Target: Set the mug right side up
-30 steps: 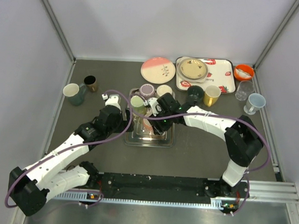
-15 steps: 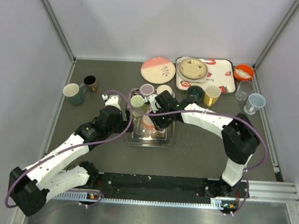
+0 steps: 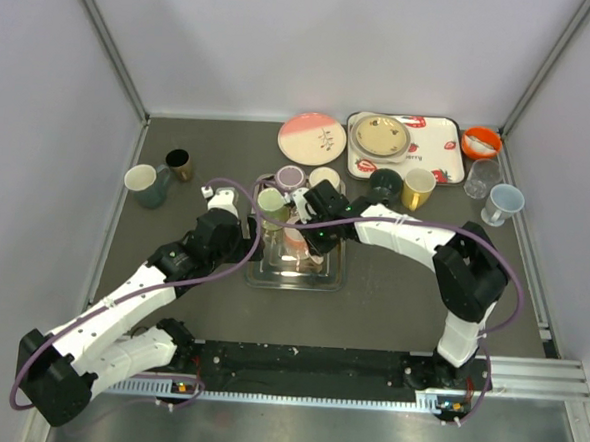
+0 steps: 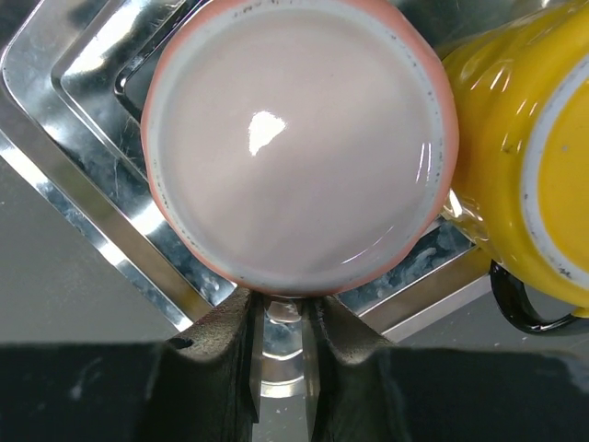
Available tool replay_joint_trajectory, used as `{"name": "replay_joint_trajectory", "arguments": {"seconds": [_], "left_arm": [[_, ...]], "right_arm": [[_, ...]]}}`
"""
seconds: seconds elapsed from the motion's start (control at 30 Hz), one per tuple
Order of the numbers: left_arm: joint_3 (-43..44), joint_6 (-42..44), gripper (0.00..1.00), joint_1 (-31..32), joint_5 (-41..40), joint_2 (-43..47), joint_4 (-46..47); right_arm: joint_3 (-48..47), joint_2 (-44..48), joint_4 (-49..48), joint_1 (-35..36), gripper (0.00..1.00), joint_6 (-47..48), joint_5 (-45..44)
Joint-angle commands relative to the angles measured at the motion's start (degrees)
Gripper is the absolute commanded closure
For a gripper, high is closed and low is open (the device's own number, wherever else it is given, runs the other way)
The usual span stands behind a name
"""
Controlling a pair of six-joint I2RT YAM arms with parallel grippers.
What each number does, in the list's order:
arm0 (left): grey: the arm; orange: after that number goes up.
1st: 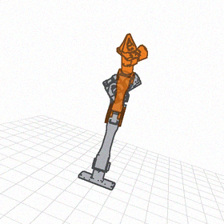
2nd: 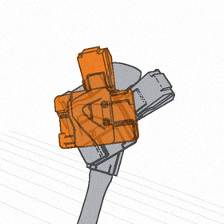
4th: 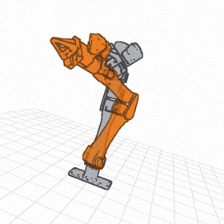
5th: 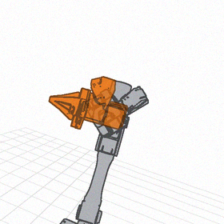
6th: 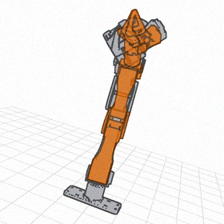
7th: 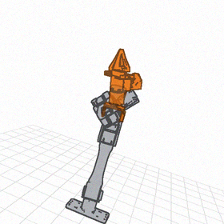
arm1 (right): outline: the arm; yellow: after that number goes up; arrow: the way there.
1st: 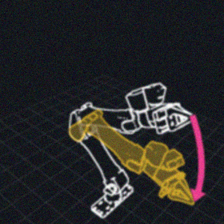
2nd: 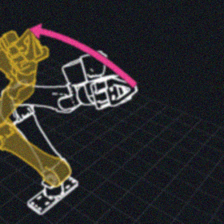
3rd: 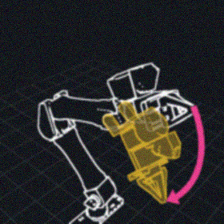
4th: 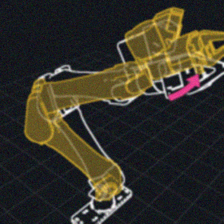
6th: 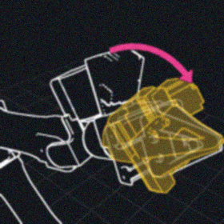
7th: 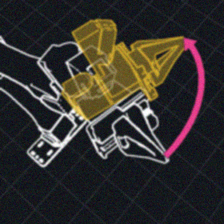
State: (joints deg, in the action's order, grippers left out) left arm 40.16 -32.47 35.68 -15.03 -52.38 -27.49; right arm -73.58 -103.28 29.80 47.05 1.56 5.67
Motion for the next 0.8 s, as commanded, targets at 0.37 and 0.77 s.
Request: {"name": "replay_joint_trajectory", "arguments": {"seconds": [0.37, 0.77], "left_arm": [[0.97, -0.84, 0.09, -0.26, -1.49, 5.61, 0.59], [-1.83, -2.86, 0.09, -0.26, 3.67, 18.01, 11.38]], "right_arm": [[2.91, 18.19, 1.31, 2.61, 1.0, -3.49, 3.19], [7.56, 35.24, -11.41, -3.7, 1.0, -21.29, 14.5]]}}
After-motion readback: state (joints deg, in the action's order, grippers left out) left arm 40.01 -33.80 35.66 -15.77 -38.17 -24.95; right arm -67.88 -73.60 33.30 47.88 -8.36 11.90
